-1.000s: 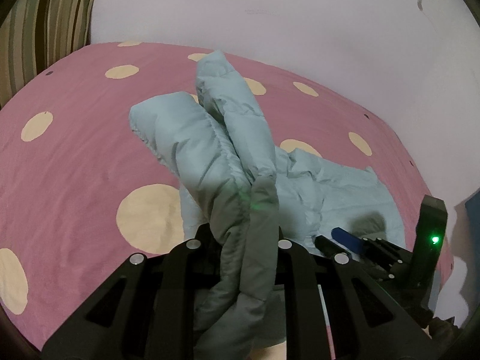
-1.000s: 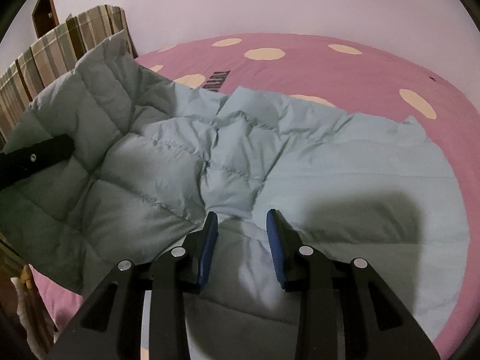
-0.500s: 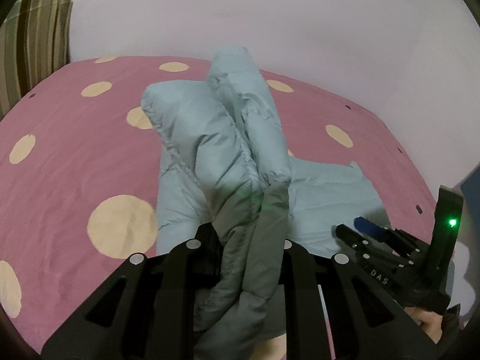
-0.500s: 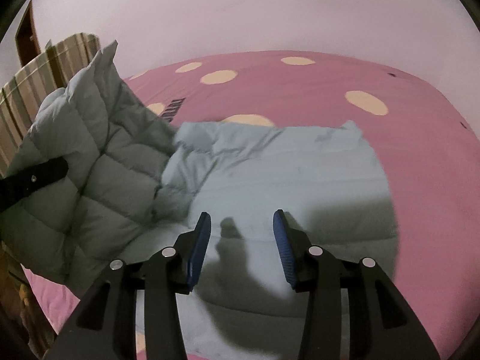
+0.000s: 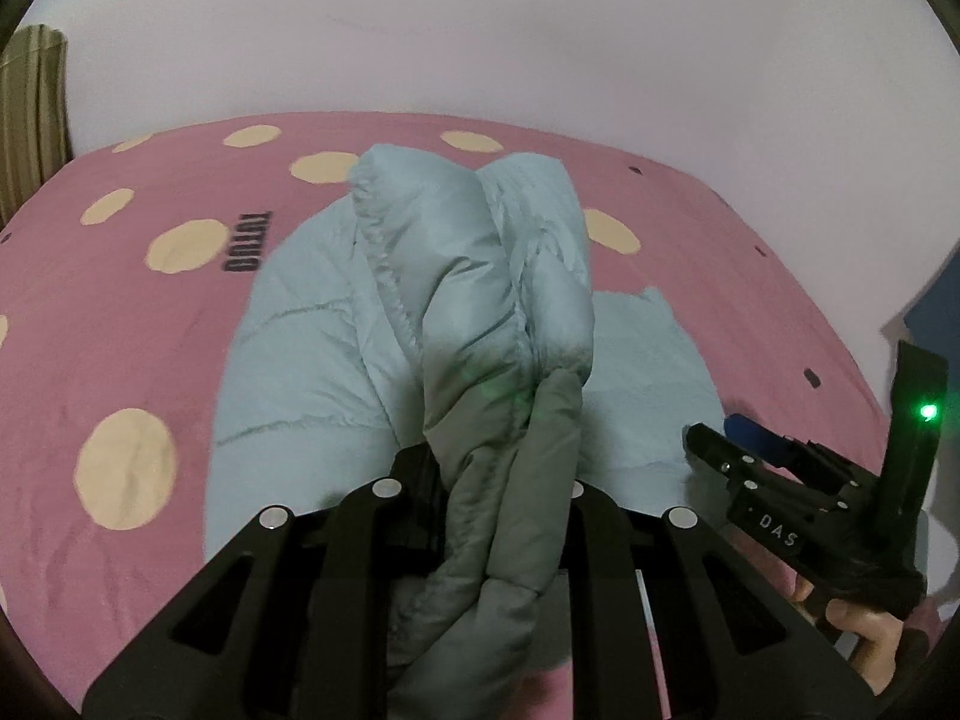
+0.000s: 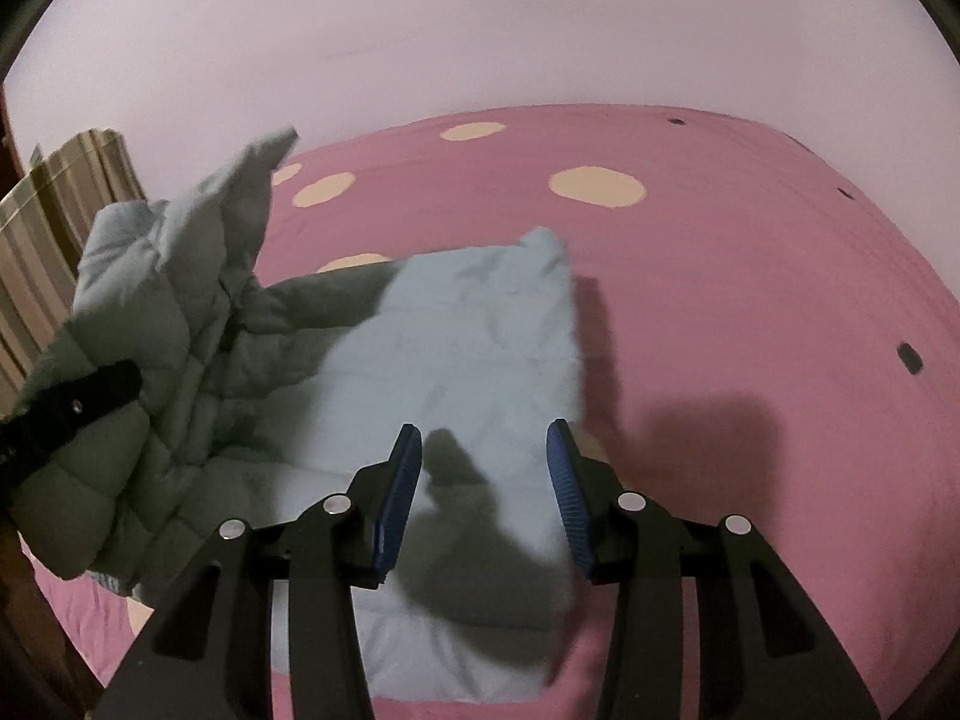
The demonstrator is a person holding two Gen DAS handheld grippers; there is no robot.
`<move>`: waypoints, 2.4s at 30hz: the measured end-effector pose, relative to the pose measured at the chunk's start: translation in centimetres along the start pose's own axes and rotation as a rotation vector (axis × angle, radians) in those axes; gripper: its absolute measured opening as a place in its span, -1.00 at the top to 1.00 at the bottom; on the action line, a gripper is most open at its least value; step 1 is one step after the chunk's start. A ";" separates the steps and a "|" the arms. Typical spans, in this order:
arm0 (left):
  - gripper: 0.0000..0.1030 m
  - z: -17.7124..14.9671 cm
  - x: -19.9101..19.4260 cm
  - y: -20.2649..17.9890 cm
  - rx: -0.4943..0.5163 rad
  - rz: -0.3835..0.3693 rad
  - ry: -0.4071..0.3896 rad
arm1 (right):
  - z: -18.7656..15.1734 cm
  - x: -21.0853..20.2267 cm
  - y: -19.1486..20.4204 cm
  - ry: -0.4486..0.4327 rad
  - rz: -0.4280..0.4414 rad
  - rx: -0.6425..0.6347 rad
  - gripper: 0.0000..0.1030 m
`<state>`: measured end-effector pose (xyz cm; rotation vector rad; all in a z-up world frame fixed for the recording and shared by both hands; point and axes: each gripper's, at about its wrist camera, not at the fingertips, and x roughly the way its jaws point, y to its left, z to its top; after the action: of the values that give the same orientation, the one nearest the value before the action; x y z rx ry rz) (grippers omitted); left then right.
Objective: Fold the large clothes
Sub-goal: 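Fold the held jacket part over with the left gripper while the right gripper releases, then open the left gripper while the right gripper grasps the jacket bundle edge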
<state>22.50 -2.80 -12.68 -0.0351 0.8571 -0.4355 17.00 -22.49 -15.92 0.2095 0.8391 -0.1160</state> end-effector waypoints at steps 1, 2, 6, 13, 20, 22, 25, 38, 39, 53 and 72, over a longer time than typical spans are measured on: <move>0.70 0.0 0.5 -0.3 0.003 -0.001 0.007 | -0.2 -0.1 -0.3 -0.001 -0.003 0.008 0.14; 0.70 0.0 1.0 -0.8 0.007 -0.003 0.015 | -0.3 -0.1 -0.9 0.000 -0.009 0.019 0.14; 0.70 -0.2 3.0 -2.6 0.021 -0.002 0.044 | -0.6 -0.3 -2.5 0.001 -0.015 0.053 0.14; 0.70 -1.1 5.9 -5.4 0.056 0.016 0.083 | -1.0 -0.5 -4.4 0.002 -0.020 0.096 0.14; 0.70 -2.3 7.5 -6.9 0.121 0.055 0.071 | -1.4 0.0 -5.9 0.019 -0.021 0.128 0.14; 0.70 -2.5 7.3 -7.3 0.129 0.060 0.066 | -1.4 0.0 -6.1 0.021 -0.022 0.128 0.14; 0.62 -2.5 6.5 -7.4 0.125 0.060 0.058 | -1.4 -0.2 -6.2 0.020 -0.022 0.131 0.14; -0.60 -2.6 -4.1 -7.6 0.127 -0.001 -0.119 | -0.5 -2.8 -4.6 -0.016 0.006 0.119 -0.01; -0.65 -2.5 -5.0 -6.9 0.120 0.015 -0.144 | -0.4 -3.1 -4.3 -0.022 0.015 0.115 -0.10; -0.76 -2.7 -3.3 8.3 -0.124 0.232 -0.126 | 2.6 1.4 3.5 0.073 0.197 0.077 -0.33; -0.76 -2.4 0.5 4.1 -0.027 0.052 -0.031 | 2.8 0.6 -1.6 0.071 0.161 0.144 0.78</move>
<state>22.53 1.07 -15.48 -0.0442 0.8318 -0.3744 19.14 -24.67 -14.73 0.4176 0.8823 -0.0183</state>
